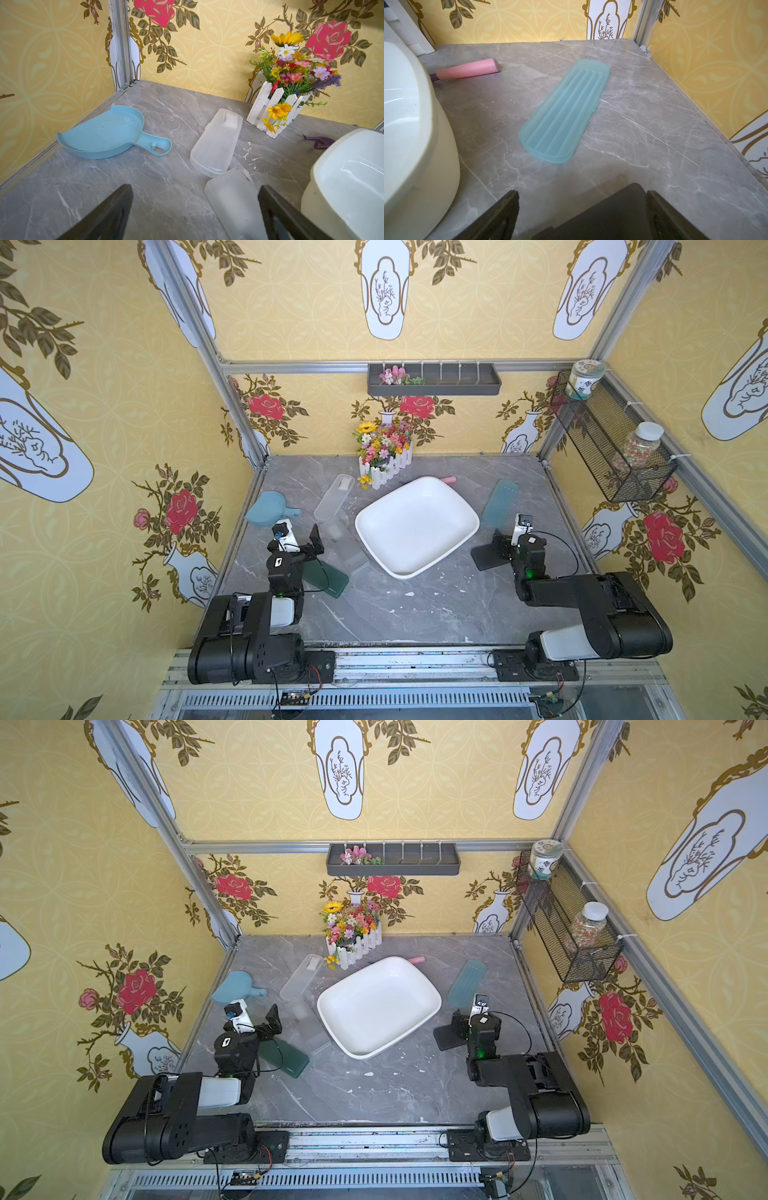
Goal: Put the pencil case into the storage box
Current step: Pick up the pencil case from the center of the board.
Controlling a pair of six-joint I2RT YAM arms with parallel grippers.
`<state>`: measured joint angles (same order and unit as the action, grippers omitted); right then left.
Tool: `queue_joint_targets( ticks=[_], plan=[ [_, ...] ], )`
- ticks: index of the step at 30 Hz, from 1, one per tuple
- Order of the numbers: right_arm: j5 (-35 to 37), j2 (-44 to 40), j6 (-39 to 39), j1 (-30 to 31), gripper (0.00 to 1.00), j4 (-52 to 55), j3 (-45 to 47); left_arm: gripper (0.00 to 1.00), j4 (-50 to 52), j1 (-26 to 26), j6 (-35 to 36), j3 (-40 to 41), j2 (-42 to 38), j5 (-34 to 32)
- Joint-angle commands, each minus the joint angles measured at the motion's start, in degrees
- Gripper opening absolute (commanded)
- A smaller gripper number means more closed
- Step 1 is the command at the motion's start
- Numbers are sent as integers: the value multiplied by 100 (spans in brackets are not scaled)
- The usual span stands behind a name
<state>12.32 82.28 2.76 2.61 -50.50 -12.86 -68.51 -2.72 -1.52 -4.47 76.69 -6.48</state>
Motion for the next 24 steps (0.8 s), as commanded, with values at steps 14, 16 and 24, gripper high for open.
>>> queue_joint_targets(
  ticks=[14,16,24],
  plan=[
    [-221,-1,2,-61,97,-110,-67,100,38,-29,-40,-69,70,-210],
    [-221,-1,5,-60,97,-119,-67,100,53,-44,-42,-70,74,-200],
    [-242,-1,5,-78,97,-90,-77,100,104,-62,-18,-89,55,-40]
  ],
)
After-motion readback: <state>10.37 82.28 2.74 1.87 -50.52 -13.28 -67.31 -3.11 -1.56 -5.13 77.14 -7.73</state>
